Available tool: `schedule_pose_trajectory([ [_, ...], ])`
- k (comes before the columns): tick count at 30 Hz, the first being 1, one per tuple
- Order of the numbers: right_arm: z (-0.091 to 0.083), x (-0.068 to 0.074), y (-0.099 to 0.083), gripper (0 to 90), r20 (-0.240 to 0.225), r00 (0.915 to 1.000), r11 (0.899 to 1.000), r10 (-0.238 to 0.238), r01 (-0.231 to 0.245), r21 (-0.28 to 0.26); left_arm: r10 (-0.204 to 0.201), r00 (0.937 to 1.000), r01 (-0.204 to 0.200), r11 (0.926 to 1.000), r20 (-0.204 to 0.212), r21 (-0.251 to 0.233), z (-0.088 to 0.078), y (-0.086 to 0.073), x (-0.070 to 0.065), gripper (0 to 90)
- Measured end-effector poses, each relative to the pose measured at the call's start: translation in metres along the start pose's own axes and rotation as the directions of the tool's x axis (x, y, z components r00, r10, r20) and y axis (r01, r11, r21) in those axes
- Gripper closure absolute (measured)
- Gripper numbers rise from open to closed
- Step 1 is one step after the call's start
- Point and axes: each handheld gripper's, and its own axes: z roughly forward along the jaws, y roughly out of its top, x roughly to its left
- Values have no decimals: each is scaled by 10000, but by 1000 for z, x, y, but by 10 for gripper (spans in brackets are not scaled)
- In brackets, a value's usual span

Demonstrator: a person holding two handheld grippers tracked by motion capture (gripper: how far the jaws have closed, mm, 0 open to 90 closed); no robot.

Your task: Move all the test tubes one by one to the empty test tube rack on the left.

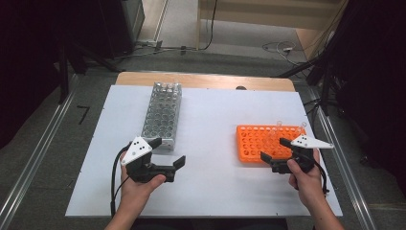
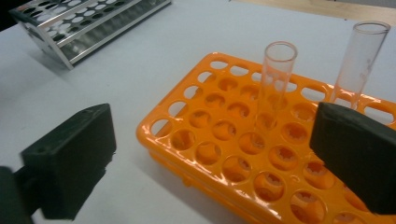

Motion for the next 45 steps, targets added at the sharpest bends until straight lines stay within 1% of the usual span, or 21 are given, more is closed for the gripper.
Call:
schedule_pose_trajectory([
  [3,7,-5,1,78,-60,9999,9999,152,-152,56,43,10000,-43,10000,12,35,-2,-3,-1,0],
  [5,13,-8,2,141,193,9995,9996,243,-246,156,7,10000,-7,10000,14,43,-3,-5,-1,0],
  [8,23,-13,2,292,501,9977,9988,454,-462,150,-17,10000,17,10000,-17,18,-3,-5,0,0],
  [9,26,-14,2,325,573,9969,9983,543,-554,178,-79,10000,79,10000,42,-5,-3,-5,0,0],
  [11,32,-14,2,372,628,9963,9975,595,-617,347,-3,10000,3,10000,26,27,-3,-5,0,0],
  [12,35,-15,2,405,731,9955,9972,606,-636,400,5,10000,-5,10000,39,59,-2,-6,0,0],
  [13,37,-15,2,442,953,9939,9972,561,-605,441,-13,10000,13,10000,70,65,-2,-6,0,0],
  [14,39,-14,2,493,1387,9893,9975,462,-533,474,2,10000,-2,10000,66,79,-2,-7,0,0],
  [15,41,-14,2,521,1639,9853,9973,492,-575,464,14,10000,-15,10000,54,80,-1,-7,0,0],
  [16,42,-15,2,548,1638,9848,9970,584,-659,406,37,10000,-37,9999,31,110,-1,-7,0,0],
  [18,44,-15,3,585,1584,9857,9971,583,-651,383,43,10000,-44,9999,15,96,-1,-7,-1,0],
  [20,48,-15,2,619,1781,9828,9973,483,-575,468,68,10000,-68,9999,1,112,-1,-7,-1,0],
  [22,49,-15,2,647,1800,9817,9971,618,-689,330,102,9999,-102,9999,-36,122,-1,-7,0,0],
  [24,51,-13,2,666,1918,9800,9976,537,-611,330,65,10000,-65,9999,-23,115,-1,-8,0,0],
  [26,51,-13,1,717,1995,9787,9983,489,-543,217,72,10000,-71,9999,-36,136,-1,-8,0,0],
  [28,50,-13,-2,733,2102,9762,9984,535,-560,58,138,9999,-137,9998,-87,153,-1,-8,0,0],
  [30,50,-14,-2,735,2054,9772,9985,540,-554,10,99,9999,-98,9999,-49,130,-1,-8,1,0],
  [34,45,-14,-1,736,2003,9778,9981,612,-576,-238,157,9999,-157,9997,20,187,0,-10,-1,0],
  [40,33,-13,6,736,1982,9781,9961,639,-505,-719,372,9993,-375,9989,100,295,3,-12,-5,0],
  [43,26,-12,9,736,2022,9775,9951,606,-432,-893,336,9994,-340,9989,122,327,5,-12,-5,0],
  [45,21,-12,11,736,1949,9788,9943,636,-453,-968,333,9994,-336,9990,128,304,5,-12,-6,0],
])
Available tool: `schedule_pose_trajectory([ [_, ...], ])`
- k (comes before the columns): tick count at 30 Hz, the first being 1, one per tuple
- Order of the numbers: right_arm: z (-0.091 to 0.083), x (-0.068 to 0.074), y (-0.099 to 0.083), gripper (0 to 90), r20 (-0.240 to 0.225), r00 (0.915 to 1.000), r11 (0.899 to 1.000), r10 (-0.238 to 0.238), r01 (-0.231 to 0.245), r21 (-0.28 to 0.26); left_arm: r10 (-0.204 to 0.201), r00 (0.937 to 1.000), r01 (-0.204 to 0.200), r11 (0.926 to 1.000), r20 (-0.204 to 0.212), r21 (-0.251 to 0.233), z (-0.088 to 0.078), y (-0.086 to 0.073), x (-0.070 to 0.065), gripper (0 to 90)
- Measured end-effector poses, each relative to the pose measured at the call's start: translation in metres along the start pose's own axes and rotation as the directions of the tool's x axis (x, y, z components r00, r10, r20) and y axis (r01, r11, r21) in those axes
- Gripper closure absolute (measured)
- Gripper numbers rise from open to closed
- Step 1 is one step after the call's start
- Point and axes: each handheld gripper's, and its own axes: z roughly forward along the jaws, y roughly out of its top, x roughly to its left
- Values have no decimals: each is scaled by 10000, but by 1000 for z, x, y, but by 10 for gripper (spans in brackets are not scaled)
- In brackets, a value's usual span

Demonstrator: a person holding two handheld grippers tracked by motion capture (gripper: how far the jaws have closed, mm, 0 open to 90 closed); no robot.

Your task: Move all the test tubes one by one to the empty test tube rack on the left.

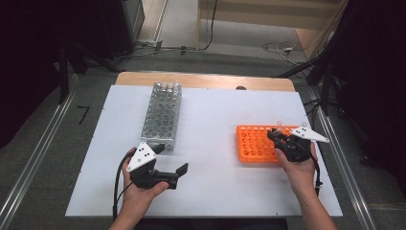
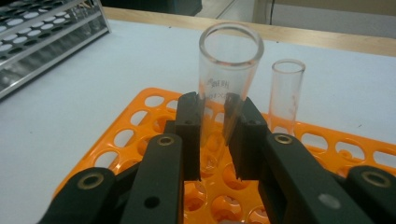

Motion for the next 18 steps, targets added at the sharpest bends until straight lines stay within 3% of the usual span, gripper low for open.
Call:
schedule_pose_trajectory([
  [11,-13,19,9,736,-862,9959,9996,-265,256,-117,37,10000,-37,10000,42,-42,0,3,-3,0],
  [18,-15,45,12,736,-1727,9825,9975,-699,697,-73,150,9998,-149,9999,111,-75,0,5,-7,0],
])
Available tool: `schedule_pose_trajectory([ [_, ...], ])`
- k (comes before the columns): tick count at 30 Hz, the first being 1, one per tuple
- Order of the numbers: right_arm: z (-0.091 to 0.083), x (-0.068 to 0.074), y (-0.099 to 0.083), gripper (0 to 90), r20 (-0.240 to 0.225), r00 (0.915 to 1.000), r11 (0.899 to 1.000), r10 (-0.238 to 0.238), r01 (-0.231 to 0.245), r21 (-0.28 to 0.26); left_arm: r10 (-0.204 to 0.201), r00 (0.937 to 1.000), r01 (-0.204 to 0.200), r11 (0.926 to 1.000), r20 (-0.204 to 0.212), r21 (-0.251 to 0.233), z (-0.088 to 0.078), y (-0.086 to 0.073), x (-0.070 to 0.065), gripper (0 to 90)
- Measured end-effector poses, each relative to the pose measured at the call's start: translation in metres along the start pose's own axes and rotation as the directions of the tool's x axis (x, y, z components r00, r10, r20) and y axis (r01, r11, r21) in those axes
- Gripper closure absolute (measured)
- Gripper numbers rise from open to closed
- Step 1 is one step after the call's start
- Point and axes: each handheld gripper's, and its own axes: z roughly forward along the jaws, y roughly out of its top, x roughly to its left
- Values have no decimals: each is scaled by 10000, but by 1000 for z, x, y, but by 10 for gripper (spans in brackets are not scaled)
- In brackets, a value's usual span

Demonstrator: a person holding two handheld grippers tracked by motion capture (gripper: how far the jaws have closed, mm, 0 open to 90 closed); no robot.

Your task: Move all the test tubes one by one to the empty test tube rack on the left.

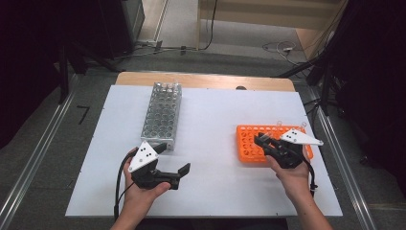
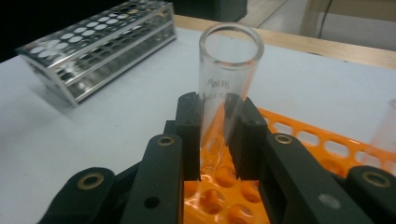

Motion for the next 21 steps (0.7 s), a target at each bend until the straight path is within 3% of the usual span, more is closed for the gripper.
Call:
schedule_pose_trajectory([
  [9,5,36,5,736,-1353,9900,9990,-409,428,106,122,9997,-120,9999,215,-79,2,5,-7,0],
  [21,17,79,3,736,-2555,9614,9923,-1016,1163,428,309,9967,-294,9993,750,-211,5,12,-20,32],
])
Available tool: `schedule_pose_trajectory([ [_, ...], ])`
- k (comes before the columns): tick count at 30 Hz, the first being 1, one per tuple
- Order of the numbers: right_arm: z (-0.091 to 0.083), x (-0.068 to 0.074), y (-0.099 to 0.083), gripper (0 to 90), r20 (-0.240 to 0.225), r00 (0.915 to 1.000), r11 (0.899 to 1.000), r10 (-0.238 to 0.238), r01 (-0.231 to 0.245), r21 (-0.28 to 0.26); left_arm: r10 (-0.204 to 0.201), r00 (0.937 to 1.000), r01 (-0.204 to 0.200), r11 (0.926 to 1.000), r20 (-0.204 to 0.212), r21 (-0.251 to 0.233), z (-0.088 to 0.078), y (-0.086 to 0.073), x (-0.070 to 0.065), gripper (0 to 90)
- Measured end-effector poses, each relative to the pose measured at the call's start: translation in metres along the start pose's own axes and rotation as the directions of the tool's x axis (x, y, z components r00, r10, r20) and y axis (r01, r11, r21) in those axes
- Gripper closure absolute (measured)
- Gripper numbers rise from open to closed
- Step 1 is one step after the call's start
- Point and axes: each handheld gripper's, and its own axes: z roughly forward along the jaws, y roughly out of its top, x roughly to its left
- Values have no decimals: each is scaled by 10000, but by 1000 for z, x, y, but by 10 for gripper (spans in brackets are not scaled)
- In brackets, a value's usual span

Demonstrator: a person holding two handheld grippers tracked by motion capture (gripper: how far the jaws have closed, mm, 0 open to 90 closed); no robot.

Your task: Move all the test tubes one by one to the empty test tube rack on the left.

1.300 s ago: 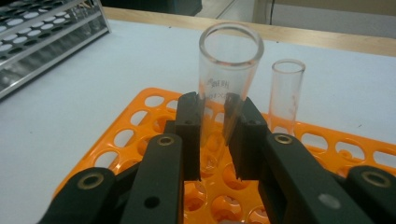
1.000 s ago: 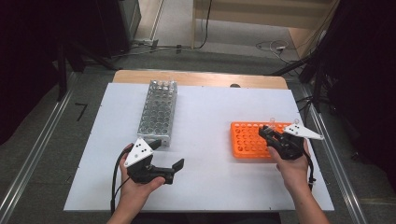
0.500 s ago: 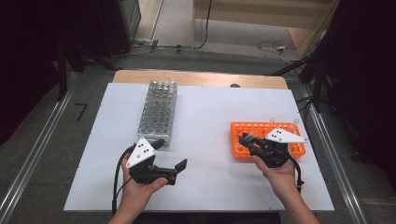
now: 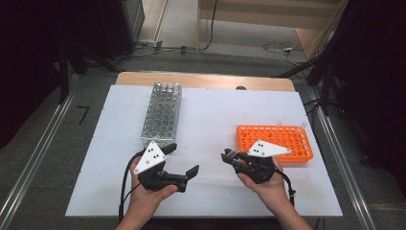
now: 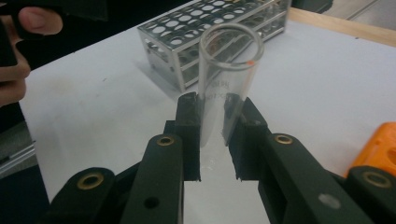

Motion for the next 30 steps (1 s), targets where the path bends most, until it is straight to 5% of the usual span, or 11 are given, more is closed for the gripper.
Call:
schedule_pose_trajectory([
  [10,15,24,0,736,-625,9974,9987,-356,378,333,204,9977,-215,9996,641,172,11,4,-16,158],
  [23,28,49,0,736,-1287,9879,9932,-861,953,671,542,9896,-607,9971,1331,454,23,2,-30,523],
  [30,28,54,2,736,-1530,9837,9916,-944,1067,737,691,9867,-782,9953,1472,573,27,1,-33,644],
])
